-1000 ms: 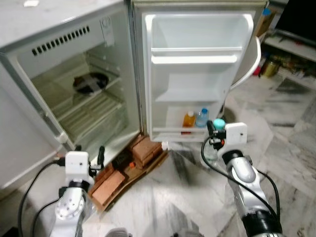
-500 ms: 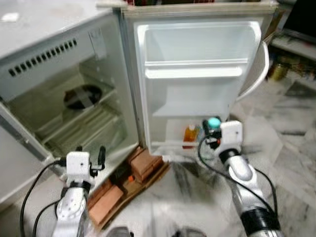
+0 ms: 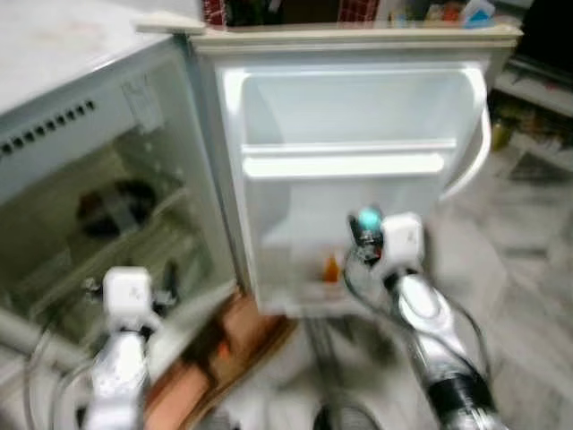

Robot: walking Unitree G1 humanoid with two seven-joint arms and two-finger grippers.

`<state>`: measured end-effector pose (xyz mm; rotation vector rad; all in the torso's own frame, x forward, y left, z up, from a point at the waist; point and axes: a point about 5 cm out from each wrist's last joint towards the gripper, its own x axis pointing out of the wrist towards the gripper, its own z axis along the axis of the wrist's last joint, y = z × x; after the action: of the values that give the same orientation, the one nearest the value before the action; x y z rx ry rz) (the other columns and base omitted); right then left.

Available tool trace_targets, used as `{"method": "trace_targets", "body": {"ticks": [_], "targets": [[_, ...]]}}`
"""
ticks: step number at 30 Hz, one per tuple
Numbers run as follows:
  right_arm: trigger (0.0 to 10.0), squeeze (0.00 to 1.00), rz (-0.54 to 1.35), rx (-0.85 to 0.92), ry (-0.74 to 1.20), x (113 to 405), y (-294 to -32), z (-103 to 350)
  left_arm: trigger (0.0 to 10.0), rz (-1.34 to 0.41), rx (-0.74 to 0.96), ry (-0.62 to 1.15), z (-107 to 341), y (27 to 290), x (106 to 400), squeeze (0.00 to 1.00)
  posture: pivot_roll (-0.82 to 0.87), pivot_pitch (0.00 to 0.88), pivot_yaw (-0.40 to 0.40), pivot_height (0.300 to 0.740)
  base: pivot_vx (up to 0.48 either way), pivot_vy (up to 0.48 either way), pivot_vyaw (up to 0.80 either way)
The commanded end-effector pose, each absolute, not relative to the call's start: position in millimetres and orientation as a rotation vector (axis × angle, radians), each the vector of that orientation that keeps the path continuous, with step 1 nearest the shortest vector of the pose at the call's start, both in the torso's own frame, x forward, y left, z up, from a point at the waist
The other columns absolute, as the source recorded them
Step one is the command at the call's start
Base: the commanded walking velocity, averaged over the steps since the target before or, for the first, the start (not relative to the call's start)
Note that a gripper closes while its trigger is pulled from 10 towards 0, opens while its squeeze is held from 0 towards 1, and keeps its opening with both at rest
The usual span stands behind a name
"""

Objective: Restocking fridge

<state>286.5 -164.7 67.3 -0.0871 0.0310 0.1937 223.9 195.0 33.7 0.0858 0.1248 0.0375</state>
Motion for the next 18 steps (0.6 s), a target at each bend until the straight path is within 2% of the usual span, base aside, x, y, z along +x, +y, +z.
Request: {"method": "trace_targets", "body": {"ticks": [1, 18], "targets": [[10.0, 0.00, 0.208, -0.070, -0.006, 290.8, -156.2, 75.5, 10.0, 0.068, 0.115, 0.131, 35.2, 206.7, 222.7, 0.00, 0.08, 0.028, -0.006, 0.740, 0.000, 0.000, 0.00], [10.0, 0.00, 0.271, -0.015, 0.024, 287.9, -145.8, 70.7, 10.0, 0.076, 0.111, 0.136, 35.3, 207.4, 223.1, 0.00, 0.09, 0.035, -0.010, 0.740, 0.000, 0.000, 0.00]]}}
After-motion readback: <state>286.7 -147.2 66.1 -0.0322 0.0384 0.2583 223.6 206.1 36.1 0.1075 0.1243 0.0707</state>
